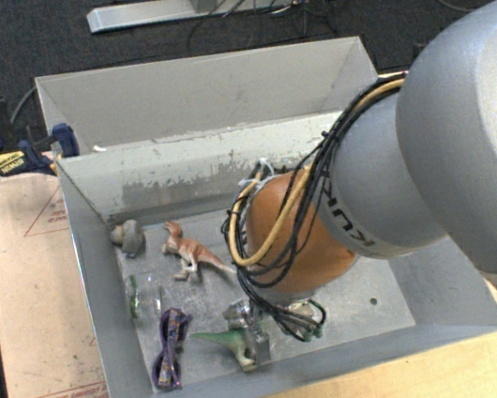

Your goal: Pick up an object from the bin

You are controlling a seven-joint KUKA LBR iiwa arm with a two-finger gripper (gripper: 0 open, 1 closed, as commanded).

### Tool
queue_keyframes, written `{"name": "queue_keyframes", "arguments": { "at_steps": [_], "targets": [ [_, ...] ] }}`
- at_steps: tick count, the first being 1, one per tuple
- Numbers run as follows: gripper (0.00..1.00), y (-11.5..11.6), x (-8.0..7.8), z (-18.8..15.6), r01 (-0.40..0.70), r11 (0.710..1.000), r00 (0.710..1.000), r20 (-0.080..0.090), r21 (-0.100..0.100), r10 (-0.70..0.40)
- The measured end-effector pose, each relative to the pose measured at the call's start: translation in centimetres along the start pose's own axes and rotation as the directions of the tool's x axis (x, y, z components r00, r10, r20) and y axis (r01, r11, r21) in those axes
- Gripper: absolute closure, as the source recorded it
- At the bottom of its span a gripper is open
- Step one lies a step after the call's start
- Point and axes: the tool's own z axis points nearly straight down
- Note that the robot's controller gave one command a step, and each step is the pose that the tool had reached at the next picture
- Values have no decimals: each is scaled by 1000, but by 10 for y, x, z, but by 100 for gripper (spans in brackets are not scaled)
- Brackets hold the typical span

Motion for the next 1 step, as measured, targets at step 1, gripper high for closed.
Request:
{"name": "queue_keyframes", "arguments": {
  "at_steps": [1],
  "targets": [
    [100,-19,-1,-1,-11,1000,1000,-1,0,11]
  ]
}}
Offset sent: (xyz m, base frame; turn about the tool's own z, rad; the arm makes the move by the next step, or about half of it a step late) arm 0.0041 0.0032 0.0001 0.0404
